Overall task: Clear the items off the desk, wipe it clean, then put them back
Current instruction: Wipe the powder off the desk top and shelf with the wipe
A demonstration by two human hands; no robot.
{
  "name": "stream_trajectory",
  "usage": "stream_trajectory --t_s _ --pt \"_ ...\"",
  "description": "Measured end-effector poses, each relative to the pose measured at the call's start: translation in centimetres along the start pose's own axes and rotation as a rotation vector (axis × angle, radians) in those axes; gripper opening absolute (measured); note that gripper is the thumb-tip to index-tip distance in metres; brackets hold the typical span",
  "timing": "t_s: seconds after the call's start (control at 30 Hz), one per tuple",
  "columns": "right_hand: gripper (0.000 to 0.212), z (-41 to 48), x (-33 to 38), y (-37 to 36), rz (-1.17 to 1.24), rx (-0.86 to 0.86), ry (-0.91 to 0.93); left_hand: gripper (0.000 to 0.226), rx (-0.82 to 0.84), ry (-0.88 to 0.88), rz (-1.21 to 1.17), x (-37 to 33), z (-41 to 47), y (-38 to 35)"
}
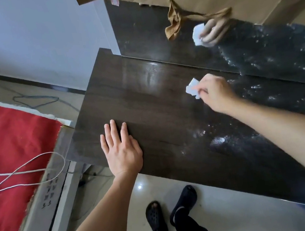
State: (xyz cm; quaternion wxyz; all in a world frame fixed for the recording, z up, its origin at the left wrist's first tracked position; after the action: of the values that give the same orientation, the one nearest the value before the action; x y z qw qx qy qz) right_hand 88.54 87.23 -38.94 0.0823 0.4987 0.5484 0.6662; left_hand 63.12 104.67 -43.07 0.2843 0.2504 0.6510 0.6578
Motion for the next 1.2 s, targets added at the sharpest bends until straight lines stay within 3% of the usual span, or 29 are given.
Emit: stream_trajectory --t_s 0.13,0.23,0.4,0.47,0.57,0.67,0.83,0.93,1.0,1.2 --pt "0.02 1.6 -3.2 0.4 -0.085 -0.096 -0.18 0.043 -0.022 -0.016 -0.01 0.0 -0.2 -0.1" --pt "0.02 -5.4 0.6 -2.8 -0.01 -0.056 -0.031 0.044 -0.007 -0.015 -0.02 0.1 -0.1 -0.4" --pt "0.029 -18.3 5.6 -7.4 0.157 0.274 0.095 0.045 -0.004 -0.018 -0.044 0.1 -0.1 -0.3" --pt "0.027 -16.6 5.2 -6.2 0.179 0.208 0.058 0.045 -0.009 -0.021 -0.049 0.1 -0.1 -0.3" --pt "0.028 -10.9 2.2 -3.6 0.167 -0.055 -0.065 0.045 0.0 -0.025 -0.058 0.2 -0.1 -0.6" --pt "0.037 -9.0 1.3 -4.2 0.119 -0.117 -0.147 0.045 -0.001 -0.033 -0.063 0.1 -0.2 -0.7" --pt "0.037 -19.6 6.7 -9.3 0.097 0.137 0.096 0.043 -0.026 -0.038 -0.076 0.1 -0.1 -0.6" --pt "0.038 -25.0 7.3 -10.2 0.119 0.291 0.102 0.043 -0.033 -0.035 -0.08 0.1 0.0 -0.5" --pt "0.031 -22.6 7.0 -8.3 0.19 0.229 0.06 0.044 -0.025 -0.037 -0.078 0.1 0.0 -0.6" --pt "0.031 -3.4 4.9 -0.3 0.236 -0.215 -0.075 0.044 -0.028 -0.038 -0.042 0.1 -0.1 -0.6"
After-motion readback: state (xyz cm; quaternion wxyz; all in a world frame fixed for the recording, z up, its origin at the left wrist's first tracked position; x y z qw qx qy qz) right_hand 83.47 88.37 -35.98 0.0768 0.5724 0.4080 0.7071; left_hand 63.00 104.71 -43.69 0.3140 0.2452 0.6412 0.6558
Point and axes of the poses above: each hand's wrist, its own z-axis towards the middle knuckle, its own y-axis out of the back of the hand, x = y × z, the point moved 10 cm from there along z, towards the middle knuckle, and after that the axes turned 13 degrees about z, right-handed, at the moved point
